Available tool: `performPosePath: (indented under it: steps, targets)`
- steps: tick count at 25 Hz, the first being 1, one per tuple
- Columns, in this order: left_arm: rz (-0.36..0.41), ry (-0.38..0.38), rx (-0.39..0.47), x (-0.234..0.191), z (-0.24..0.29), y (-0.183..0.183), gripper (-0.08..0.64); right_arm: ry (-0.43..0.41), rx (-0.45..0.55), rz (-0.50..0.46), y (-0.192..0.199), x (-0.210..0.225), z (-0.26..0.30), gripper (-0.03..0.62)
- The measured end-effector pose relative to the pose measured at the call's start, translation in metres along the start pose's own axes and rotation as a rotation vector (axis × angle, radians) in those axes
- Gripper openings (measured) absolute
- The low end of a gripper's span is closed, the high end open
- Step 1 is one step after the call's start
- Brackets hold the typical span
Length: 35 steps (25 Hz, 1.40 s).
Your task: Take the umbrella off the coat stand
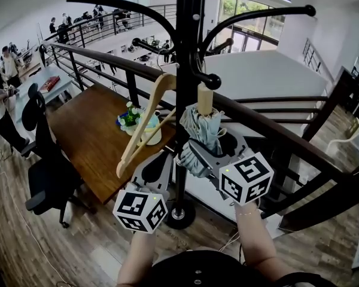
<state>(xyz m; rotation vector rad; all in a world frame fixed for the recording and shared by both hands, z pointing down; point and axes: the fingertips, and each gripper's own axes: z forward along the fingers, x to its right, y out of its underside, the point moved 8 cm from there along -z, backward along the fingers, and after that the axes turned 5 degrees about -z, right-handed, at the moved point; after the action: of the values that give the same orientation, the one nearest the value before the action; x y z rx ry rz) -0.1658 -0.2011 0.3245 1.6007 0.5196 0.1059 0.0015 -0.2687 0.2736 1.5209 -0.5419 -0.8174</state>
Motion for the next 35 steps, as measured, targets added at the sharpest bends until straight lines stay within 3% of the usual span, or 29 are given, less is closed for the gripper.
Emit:
performPosePath:
  steps: [11, 22, 35]
  targets:
    - [0.021, 0.018, -0.001, 0.007, 0.009, -0.001, 0.028, 0.06, 0.027, -0.025, -0.014, 0.013, -0.01, 0.282]
    - [0.078, 0.094, 0.051, 0.026, 0.031, -0.026, 0.028, 0.069, 0.085, -0.031, -0.038, 0.03, -0.013, 0.282]
    - [0.112, 0.185, 0.118, 0.047, 0.058, -0.051, 0.028, 0.139, 0.154, -0.066, -0.062, 0.057, -0.028, 0.282]
